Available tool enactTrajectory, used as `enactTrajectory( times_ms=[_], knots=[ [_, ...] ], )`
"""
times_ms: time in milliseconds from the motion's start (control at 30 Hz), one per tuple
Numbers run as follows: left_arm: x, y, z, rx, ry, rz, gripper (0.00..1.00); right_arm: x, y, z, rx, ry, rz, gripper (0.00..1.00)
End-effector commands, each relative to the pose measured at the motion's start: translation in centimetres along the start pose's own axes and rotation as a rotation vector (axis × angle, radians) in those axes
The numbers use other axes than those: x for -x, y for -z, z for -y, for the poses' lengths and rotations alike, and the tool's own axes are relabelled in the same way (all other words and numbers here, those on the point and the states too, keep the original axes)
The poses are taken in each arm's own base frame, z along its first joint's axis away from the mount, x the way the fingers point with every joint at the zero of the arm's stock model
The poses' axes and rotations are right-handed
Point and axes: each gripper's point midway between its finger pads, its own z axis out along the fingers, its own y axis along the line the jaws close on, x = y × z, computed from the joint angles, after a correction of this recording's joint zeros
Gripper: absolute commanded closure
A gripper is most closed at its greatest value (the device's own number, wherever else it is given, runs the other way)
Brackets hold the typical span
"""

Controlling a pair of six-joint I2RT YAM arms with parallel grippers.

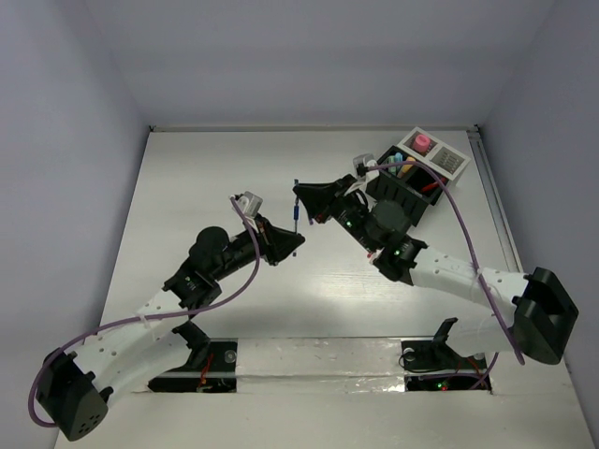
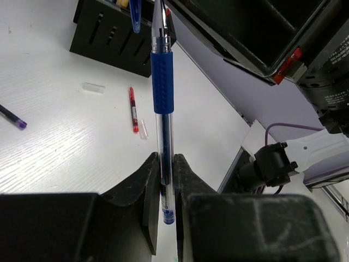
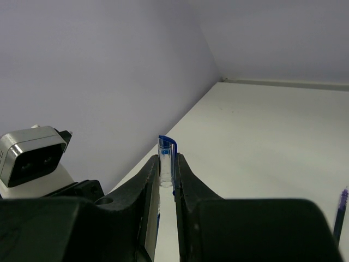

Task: Sort the stationery into containers
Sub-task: Close the pen cap on the pen.

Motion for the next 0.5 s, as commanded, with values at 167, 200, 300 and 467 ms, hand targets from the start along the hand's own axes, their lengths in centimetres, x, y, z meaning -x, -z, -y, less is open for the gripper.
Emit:
enactTrajectory(
  times_ms=[167,200,300,467],
  knots=[
    [5.0,0.0,2.4,-0.031,-0.051,0.137,1.0,2.1,0.6,-1.2,0.035,-0.018,0.068,1.0],
    [4.9,-0.1,2.5,-0.038,-0.049,0.131,1.0,2.3,0.7,-1.2,0.034,-0.018,0.073,1.0],
    [4.4,-0.4,2.6,-0.055,-0.043,0.109,1.0,2.8,0.7,-1.3,0.033,-0.013,0.084,1.0],
    [2.9,-0.9,1.9,-0.05,-0.024,0.066,1.0,3.8,0.6,-1.8,0.041,-0.017,0.107,1.0]
  ],
)
